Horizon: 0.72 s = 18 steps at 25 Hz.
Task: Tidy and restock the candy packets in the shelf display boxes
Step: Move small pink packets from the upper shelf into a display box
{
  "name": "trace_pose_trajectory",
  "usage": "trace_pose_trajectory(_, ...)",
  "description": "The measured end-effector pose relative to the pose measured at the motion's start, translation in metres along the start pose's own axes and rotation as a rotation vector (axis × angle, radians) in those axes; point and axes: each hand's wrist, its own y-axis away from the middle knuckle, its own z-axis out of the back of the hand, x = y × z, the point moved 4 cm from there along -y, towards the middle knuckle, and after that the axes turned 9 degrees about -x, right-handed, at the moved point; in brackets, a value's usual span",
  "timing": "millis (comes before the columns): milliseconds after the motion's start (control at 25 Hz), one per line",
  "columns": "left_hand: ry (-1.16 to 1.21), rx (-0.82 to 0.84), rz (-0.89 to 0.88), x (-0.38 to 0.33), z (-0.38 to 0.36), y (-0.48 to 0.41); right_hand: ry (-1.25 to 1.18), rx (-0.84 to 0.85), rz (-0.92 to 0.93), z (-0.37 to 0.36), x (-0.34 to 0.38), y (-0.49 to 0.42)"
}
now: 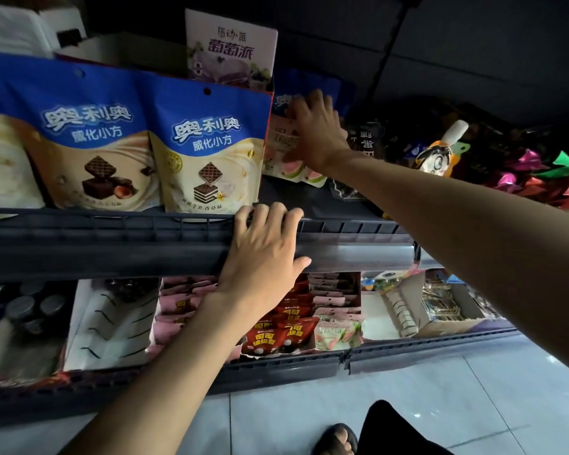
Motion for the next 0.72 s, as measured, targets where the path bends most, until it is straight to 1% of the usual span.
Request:
trace_pose_trajectory(160,-0.006,0.018,0.004,0.0,-0.001,-0.001,-0.253,-0.056,-0.116,0.009,-0.004,0.009)
trace_pose_trajectory(320,-0.007,0.018,0.004,-0.001,0.0,-0.002,-0.333,-0.144,-0.238,0.053,-0.018,0.027)
trace_pose_trajectory(400,-0.008,0.004,0.001,-0.001,0.002,-0.001,-0.446,-0.213,-0.302,0.083,-0.035,0.053)
trace_pose_trajectory(480,-0.002,-0.013,0.0,-0.002,0.003,-0.001,-0.583,-0.229,-0.326,0.108,-0.051,0.094)
trace_pose_trajectory(520,0.002,-0.023,0.005,-0.003,0.004,-0.001,-0.669,-0.199,-0.332,0.116,-0.058,0.117)
trace_pose_trajectory(600,-0.005,-0.037,0.025,-0.005,0.004,-0.002,-0.819,-0.084,-0.346,0.121,-0.069,0.164)
trace_pose_trajectory(640,-0.019,-0.041,0.035,-0.006,0.004,-0.003,-0.845,-0.011,-0.356,0.117,-0.075,0.187)
trace_pose_trajectory(720,-0.04,-0.045,0.051,-0.008,0.002,-0.004,-0.779,0.143,-0.354,0.089,-0.087,0.23)
